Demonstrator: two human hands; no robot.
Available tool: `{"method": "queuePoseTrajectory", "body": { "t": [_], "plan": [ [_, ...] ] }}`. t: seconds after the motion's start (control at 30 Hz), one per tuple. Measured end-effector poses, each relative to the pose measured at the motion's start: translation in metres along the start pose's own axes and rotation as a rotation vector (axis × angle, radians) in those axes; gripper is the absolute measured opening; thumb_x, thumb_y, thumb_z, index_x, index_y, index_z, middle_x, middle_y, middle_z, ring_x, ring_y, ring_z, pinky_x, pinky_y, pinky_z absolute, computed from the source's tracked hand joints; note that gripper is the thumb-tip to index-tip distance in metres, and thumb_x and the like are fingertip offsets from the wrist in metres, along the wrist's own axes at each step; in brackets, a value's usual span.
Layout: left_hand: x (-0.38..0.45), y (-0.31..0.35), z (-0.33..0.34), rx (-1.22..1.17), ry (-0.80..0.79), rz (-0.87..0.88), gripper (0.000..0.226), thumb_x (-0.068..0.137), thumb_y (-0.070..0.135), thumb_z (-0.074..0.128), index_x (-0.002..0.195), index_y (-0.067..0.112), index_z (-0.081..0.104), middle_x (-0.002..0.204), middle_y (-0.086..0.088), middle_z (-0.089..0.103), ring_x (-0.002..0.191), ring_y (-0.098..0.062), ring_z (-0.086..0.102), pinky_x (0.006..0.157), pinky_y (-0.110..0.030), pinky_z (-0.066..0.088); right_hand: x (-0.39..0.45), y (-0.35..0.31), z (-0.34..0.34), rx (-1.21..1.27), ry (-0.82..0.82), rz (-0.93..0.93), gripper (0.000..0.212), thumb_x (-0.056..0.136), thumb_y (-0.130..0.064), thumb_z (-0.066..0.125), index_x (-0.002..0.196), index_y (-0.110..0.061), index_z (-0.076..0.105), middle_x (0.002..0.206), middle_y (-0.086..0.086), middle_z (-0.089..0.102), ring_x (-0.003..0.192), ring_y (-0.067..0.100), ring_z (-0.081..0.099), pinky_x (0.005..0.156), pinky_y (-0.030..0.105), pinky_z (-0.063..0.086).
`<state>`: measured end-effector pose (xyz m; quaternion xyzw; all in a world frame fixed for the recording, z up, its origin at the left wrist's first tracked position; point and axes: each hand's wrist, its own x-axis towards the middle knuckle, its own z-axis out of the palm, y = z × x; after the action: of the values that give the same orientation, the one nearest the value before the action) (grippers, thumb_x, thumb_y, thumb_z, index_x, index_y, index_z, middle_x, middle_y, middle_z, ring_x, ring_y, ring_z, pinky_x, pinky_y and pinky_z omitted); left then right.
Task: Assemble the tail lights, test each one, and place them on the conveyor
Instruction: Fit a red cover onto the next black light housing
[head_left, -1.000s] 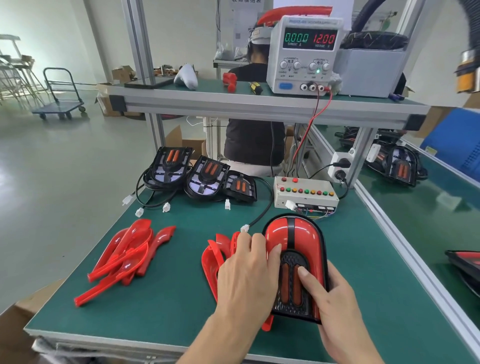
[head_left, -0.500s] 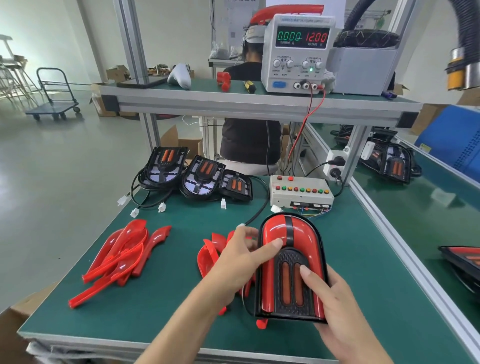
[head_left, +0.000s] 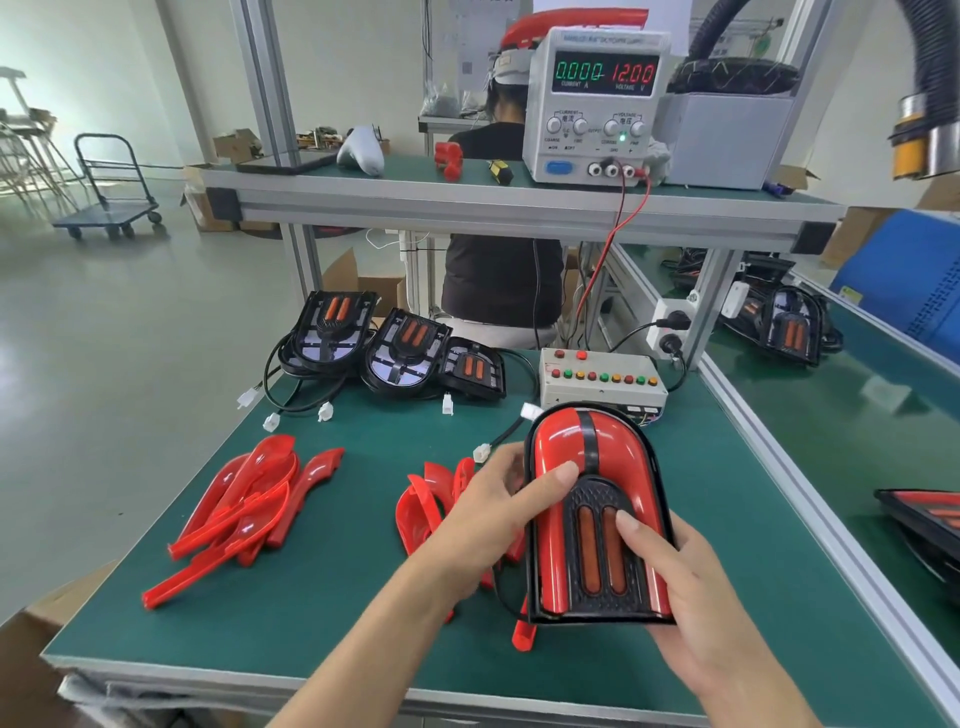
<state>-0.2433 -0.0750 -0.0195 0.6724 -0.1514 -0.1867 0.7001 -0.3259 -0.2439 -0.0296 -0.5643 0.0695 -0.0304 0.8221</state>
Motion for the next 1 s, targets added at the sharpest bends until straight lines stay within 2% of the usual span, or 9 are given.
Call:
{"method": "queuePoseTrajectory", "body": {
  "t": [0.07,0.3,0.4,0.5,0.57,0.67,0.77,0.87,1.0],
  "plan": [
    [0.000,0.002,-0.002,-0.182,-0.145,-0.088,0.063,0.086,0.046,0.073,0.133,0.008,0.058,0.128,-0.015,0.069,0.121,-0.038,0.063,0.108,-0.059,0.046,0.000,-0.003,0.001,0.001,-0.019,0.002,0.044,0.077,-0.031,0.082,0.116,-0.012,0.074,0.118,0.023,0.072,0.104,0.040,0.073,0.076,0.041,0.062],
    [0.010,0.000,0.000,-0.406,-0.193,-0.185,0.035,0.086,0.025,0.075,0.118,0.011,0.073,0.119,-0.016,0.073,0.106,-0.028,0.072,0.092,-0.042,0.058,0.007,-0.014,0.001,-0.030,0.063,0.067,0.039,0.081,-0.034,0.071,0.112,-0.011,0.076,0.114,0.020,0.075,0.100,0.035,0.075,0.070,0.037,0.062],
    [0.014,-0.006,0.007,-0.494,-0.167,-0.254,0.042,0.079,0.029,0.079,0.116,0.009,0.074,0.112,-0.015,0.075,0.098,-0.027,0.074,0.084,-0.040,0.060,0.009,-0.017,0.004,-0.036,0.149,0.078,0.047,0.084,-0.046,0.066,0.114,-0.011,0.076,0.111,0.016,0.077,0.100,0.031,0.075,0.074,0.038,0.060],
    [0.016,-0.012,0.011,-0.561,-0.142,-0.289,0.061,0.070,0.031,0.087,0.121,0.003,0.071,0.119,-0.019,0.072,0.104,-0.030,0.073,0.085,-0.043,0.059,0.009,-0.020,0.003,0.030,0.206,0.108,0.047,0.083,-0.058,0.061,0.086,-0.016,0.082,0.095,0.012,0.079,0.081,0.024,0.077,0.070,0.036,0.056],
    [0.018,-0.013,0.012,-0.618,-0.111,-0.281,0.074,0.062,0.034,0.092,0.124,0.001,0.069,0.123,-0.021,0.070,0.107,-0.032,0.071,0.086,-0.045,0.059,0.009,-0.017,-0.001,0.124,0.246,0.106,0.057,0.081,-0.060,0.060,0.096,-0.008,0.079,0.102,0.017,0.077,0.087,0.027,0.074,0.079,0.042,0.055],
    [0.021,-0.013,0.016,-0.665,-0.056,-0.263,0.070,0.063,0.037,0.089,0.122,0.004,0.071,0.122,-0.020,0.071,0.108,-0.032,0.072,0.083,-0.043,0.060,0.003,-0.003,-0.003,0.230,0.198,0.057,0.067,0.087,-0.054,0.057,0.127,-0.001,0.066,0.124,0.021,0.071,0.112,0.032,0.069,0.094,0.045,0.052],
    [0.024,-0.014,0.018,-0.668,-0.025,-0.230,0.069,0.072,0.041,0.084,0.127,0.004,0.068,0.127,-0.021,0.068,0.115,-0.035,0.068,0.087,-0.045,0.059,-0.007,0.017,0.003,0.176,0.180,-0.004,0.058,0.082,-0.038,0.065,0.134,-0.011,0.060,0.126,0.017,0.070,0.115,0.036,0.068,0.095,0.049,0.053],
    [0.024,-0.013,0.020,-0.675,-0.008,-0.168,0.061,0.084,0.038,0.076,0.132,0.004,0.062,0.128,-0.023,0.067,0.118,-0.037,0.066,0.089,-0.046,0.059,-0.014,0.035,0.015,0.146,0.211,0.029,0.058,0.068,-0.020,0.075,0.123,-0.012,0.060,0.117,0.023,0.068,0.091,0.032,0.069,0.080,0.043,0.058],
    [0.020,-0.013,0.025,-0.672,-0.053,-0.093,0.045,0.090,0.028,0.074,0.129,0.006,0.064,0.128,-0.022,0.067,0.117,-0.037,0.067,0.092,-0.049,0.057,-0.016,0.043,0.025,0.215,0.234,0.014,0.056,0.067,-0.006,0.073,0.121,-0.011,0.060,0.109,0.024,0.073,0.094,0.048,0.073,0.065,0.039,0.063]
  ]
}}
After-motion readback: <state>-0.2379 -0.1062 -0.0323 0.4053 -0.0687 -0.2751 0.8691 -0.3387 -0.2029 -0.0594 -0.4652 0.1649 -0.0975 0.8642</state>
